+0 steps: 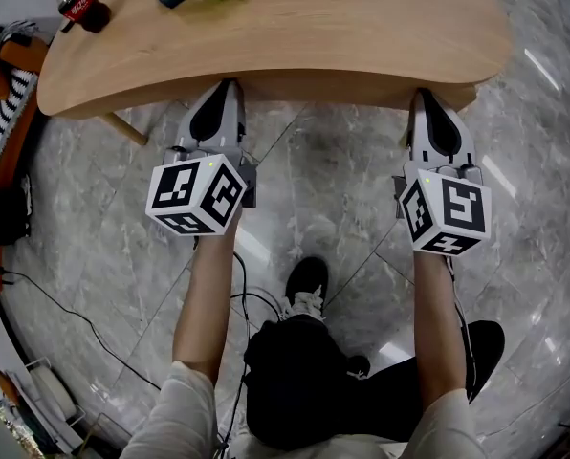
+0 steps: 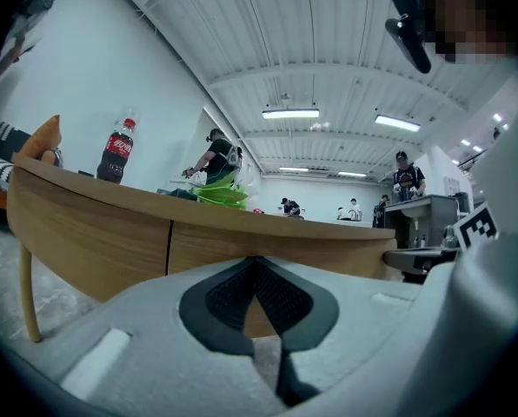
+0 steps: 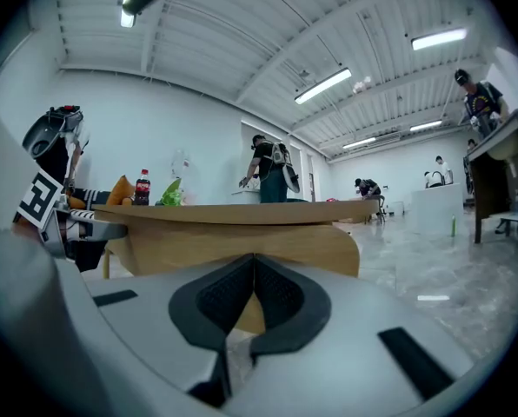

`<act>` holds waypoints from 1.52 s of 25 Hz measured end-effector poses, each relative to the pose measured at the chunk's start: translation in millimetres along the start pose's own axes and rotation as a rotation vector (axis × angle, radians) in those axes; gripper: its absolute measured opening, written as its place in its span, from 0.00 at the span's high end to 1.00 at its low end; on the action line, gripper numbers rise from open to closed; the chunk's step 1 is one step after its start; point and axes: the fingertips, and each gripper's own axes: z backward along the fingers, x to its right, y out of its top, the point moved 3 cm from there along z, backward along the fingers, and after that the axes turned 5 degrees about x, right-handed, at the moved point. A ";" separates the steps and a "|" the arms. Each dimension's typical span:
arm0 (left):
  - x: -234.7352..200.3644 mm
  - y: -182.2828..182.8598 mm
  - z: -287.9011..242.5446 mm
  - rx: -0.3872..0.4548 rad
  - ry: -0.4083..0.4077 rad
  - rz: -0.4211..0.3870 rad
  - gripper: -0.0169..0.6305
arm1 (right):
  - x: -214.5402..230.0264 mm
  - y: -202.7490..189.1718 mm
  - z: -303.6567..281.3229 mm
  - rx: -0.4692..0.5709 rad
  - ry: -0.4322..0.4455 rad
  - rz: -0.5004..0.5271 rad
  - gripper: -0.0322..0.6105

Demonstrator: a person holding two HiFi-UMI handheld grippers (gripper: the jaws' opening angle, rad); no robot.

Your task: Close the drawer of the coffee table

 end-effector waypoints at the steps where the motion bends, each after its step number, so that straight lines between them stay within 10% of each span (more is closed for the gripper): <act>1: -0.4 -0.3 -2.0 0.004 0.001 0.003 0.96 | 0.9 -0.2 -1.9 0.002 -0.002 -0.006 0.92; 24: -6.2 0.8 -15.6 0.025 -0.019 -0.005 0.96 | -3.0 -10.7 -15.7 -0.035 0.030 -0.044 0.92; 38: 55.1 88.8 44.1 -0.339 0.006 -0.028 0.96 | -24.4 81.1 69.2 -0.283 0.130 -0.108 0.92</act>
